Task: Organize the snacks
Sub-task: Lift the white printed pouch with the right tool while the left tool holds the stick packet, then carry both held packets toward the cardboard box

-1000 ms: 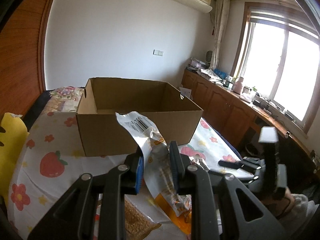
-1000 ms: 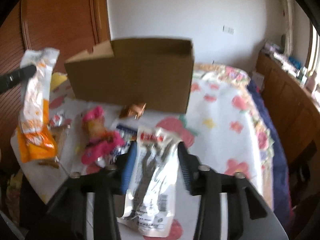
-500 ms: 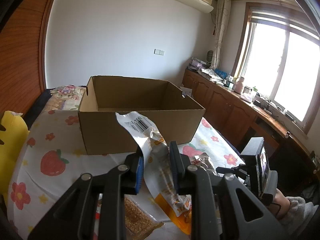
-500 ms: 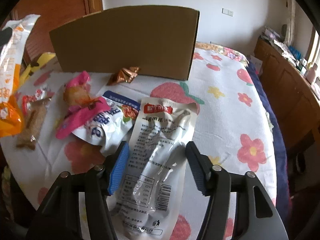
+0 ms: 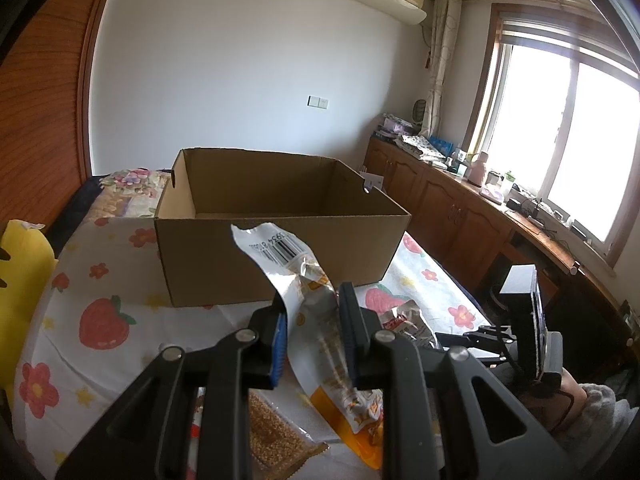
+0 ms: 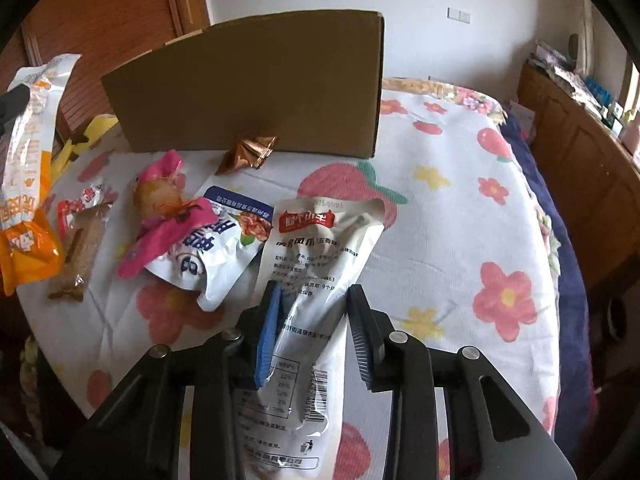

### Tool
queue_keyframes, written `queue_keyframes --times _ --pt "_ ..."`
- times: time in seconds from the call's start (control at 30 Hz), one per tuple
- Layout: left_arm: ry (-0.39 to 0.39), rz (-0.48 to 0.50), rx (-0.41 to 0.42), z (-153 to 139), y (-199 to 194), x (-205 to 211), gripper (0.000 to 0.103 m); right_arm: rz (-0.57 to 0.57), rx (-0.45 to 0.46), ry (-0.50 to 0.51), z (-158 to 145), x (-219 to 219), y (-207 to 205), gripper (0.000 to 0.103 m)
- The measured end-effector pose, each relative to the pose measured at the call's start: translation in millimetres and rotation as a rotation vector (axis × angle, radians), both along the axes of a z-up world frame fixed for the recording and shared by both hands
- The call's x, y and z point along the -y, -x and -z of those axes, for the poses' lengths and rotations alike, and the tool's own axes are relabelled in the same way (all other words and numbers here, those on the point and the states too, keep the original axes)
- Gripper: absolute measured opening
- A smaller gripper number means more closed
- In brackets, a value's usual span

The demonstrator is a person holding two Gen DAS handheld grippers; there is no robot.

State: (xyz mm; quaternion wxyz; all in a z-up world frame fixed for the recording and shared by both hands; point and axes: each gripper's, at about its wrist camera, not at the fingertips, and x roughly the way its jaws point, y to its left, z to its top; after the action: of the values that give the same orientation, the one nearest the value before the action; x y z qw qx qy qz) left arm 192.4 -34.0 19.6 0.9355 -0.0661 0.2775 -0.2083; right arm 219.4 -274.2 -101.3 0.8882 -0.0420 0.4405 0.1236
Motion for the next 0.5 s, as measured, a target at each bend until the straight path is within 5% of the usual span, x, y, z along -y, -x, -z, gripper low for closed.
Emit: queue_keyframes --times 0.5 --pt "0.000 -0.007 0.035 -11 -1 -3 0.021 -0.011 0.104 0.011 -42 2 10 0.031"
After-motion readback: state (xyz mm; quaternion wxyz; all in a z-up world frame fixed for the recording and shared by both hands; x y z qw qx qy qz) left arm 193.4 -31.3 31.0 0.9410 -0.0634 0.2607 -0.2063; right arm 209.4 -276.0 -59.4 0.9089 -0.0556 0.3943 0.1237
